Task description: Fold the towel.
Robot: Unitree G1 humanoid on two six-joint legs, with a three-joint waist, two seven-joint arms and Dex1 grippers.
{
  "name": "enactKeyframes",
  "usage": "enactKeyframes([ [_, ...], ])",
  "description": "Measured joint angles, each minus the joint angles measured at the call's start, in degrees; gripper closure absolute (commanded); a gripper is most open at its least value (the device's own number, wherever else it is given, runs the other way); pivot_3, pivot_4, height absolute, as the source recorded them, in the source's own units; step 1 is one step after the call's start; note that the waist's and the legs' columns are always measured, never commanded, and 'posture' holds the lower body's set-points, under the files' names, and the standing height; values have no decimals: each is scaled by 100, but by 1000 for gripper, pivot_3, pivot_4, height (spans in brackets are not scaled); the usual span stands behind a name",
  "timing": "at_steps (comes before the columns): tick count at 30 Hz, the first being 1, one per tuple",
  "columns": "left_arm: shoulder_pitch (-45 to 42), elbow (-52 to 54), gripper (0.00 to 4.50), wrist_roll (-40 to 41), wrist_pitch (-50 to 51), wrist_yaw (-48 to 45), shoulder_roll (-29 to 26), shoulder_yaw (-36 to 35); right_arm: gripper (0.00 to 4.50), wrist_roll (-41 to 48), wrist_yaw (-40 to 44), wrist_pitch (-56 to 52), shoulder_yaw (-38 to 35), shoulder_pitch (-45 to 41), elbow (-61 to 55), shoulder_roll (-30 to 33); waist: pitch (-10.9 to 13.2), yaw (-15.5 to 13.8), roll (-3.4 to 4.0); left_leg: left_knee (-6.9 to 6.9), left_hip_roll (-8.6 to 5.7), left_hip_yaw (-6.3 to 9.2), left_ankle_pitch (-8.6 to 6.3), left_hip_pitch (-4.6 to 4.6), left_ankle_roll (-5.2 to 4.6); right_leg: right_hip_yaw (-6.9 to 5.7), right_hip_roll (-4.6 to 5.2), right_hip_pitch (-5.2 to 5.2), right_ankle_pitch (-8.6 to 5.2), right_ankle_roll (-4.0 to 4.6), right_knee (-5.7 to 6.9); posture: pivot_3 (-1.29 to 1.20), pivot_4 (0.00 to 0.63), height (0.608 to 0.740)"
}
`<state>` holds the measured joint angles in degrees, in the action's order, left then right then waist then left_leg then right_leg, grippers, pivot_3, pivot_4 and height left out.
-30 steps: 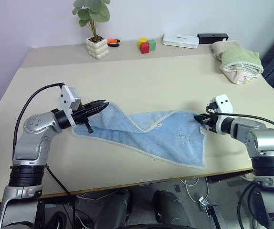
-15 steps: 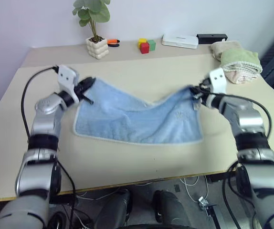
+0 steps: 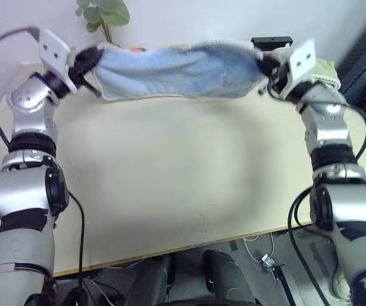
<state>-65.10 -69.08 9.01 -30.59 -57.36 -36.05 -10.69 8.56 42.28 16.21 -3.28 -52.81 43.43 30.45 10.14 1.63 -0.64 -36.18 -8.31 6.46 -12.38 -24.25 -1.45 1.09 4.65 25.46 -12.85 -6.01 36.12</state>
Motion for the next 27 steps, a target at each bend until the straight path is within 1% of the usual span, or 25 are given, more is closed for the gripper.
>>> enactKeyframes([
  [4, 950, 402, 4500, 444, 104, -1168, -60, -192, 4424, 431, 571, -713, 42, 1644, -1645, 67, 0, 62, 2, -7, 1, 4, -10, 14, -17, 9, -1, 0, 1, 2, 32, 0, 150, 740],
  [6, 1454, 757, 4500, 649, 274, -1593, -146, -232, 4424, 694, 818, -1071, -29, 2369, -2365, 351, 2, 64, 8, -8, 1, 3, -9, 15, -17, 12, -1, 2, 1, 3, 37, 0, 150, 740],
  [10, 2202, 1559, 4500, 1024, 776, -2052, -295, -382, 4424, 1281, 1220, -1655, -514, 3081, -3453, 945, 0, 52, 10, -12, 2, 3, -10, 24, -17, 14, -1, -6, 2, 5, 38, 0, 150, 740],
  [13, 2851, 2196, 4500, 1278, 1187, -2215, -557, -495, 4424, 1692, 1573, -2078, -861, 3716, -4127, 1378, -3, 54, 9, 4, 8, 2, -12, 48, -19, 15, -2, -26, 2, 6, 25, 0, 150, 740],
  [17, 3408, 2848, 4500, 1527, 1794, -2260, -695, -603, 4424, 1916, 1858, -2477, -918, 4187, -4460, 1546, -3, 19, 10, 1, 9, 0, -14, 70, -20, 18, 1, -51, 2, 8, 22, 0, 150, 740],
  [20, 4037, 3684, 4500, 1862, 2525, -2336, -845, -700, 4424, 1990, 2149, -2612, -946, 4487, -4610, 1797, -2, -34, 11, 4, 10, -2, -19, 79, -24, 19, 1, -63, 1, 8, 10, 0, 150, 740],
  [23, 4629, 4570, 4500, 2206, 3158, -2294, -921, -843, 4424, 2027, 2272, -2637, -1061, 4590, -4634, 1811, -2, -94, 12, 3, 12, -3, -25, 82, -14, 19, 3, -70, 1, 9, 5, 0, 150, 740],
  [25, 5213, 5327, 4500, 2470, 3627, -2218, -1007, -980, 4424, 2094, 2322, -2647, -1129, 4631, -4678, 1813, -2, -103, 12, 6, 13, -3, -27, 84, -12, 19, 3, -74, 0, 10, 3, 0, 150, 740],
  [27, 5574, 5827, 4500, 2654, 3932, -2126, -1011, -1092, 4424, 2115, 2342, -2668, -1183, 4667, -4697, 1813, -2, -126, 12, 4, 14, -2, -28, 85, -10, 17, 3, -77, -8, 24, 2, 0, 150, 740],
])
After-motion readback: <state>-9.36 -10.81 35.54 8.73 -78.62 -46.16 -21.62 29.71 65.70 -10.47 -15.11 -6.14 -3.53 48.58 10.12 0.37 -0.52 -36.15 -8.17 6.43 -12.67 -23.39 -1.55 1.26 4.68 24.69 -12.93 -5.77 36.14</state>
